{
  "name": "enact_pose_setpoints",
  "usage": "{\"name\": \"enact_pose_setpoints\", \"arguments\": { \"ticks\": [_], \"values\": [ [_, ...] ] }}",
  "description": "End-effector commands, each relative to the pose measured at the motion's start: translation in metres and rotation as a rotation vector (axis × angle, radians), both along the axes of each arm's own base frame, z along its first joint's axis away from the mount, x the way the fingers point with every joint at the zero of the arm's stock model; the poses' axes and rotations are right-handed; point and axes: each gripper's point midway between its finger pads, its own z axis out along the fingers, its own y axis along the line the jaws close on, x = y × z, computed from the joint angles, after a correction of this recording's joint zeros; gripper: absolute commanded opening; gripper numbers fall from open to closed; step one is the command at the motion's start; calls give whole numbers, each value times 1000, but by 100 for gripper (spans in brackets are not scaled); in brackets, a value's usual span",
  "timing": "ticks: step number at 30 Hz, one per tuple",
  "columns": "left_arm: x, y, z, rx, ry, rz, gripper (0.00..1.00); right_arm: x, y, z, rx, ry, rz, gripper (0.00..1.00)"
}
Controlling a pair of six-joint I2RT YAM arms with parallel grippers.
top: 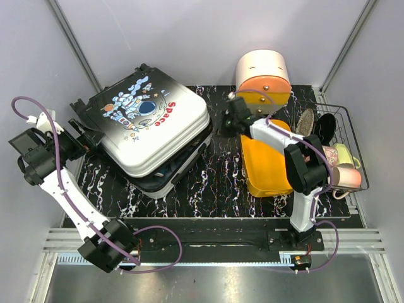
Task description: Open, take out, and arrange the luggage
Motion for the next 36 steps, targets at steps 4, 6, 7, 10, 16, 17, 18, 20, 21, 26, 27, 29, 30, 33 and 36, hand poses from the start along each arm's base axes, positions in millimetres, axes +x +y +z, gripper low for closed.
{"name": "enact_pose_setpoints", "arguments": {
  "ticks": [4,6,7,10,16,17,18,20,21,26,27,29,30,33,36],
  "values": [
    [14,-4,2,-24,-39,-47,95,101,-49,49,-107,-277,-94,0],
    [14,-5,1,-16,-38,-50,95,86,-36,59,-34,-241,-41,2],
    [14,-6,2,-12,-39,-49,95,76,-31,62,-5,-223,-34,18],
    [14,-6,0,-21,-39,-44,95,28,-9,58,65,-174,24,35],
    [14,-12,-3,-29,-37,-54,95,-46,27,50,106,-125,127,74],
    [14,-12,-3,-27,-38,-53,95,-54,31,47,111,-117,133,75],
    [14,-13,-3,-26,-38,-52,95,-56,33,50,111,-127,121,77],
    [14,-13,-4,-38,-36,-51,95,-66,42,47,111,-110,127,77],
    [15,-13,-4,-37,-39,-49,95,-67,44,43,110,-95,109,77],
    [15,-14,-5,-46,-41,-45,95,-72,49,14,88,-15,65,72],
    [15,-14,-5,-44,-41,-45,95,-74,51,9,87,-1,65,72],
    [15,-13,-7,-40,-40,-45,95,-75,55,0,81,15,63,71],
    [15,-13,-7,-38,-39,-43,95,-78,59,-2,80,16,70,71],
    [17,-11,-12,-49,-28,-42,95,-79,66,-9,76,24,72,71],
    [17,-11,-16,-56,-23,-39,95,-76,68,-19,58,28,51,71]
  ]
}}
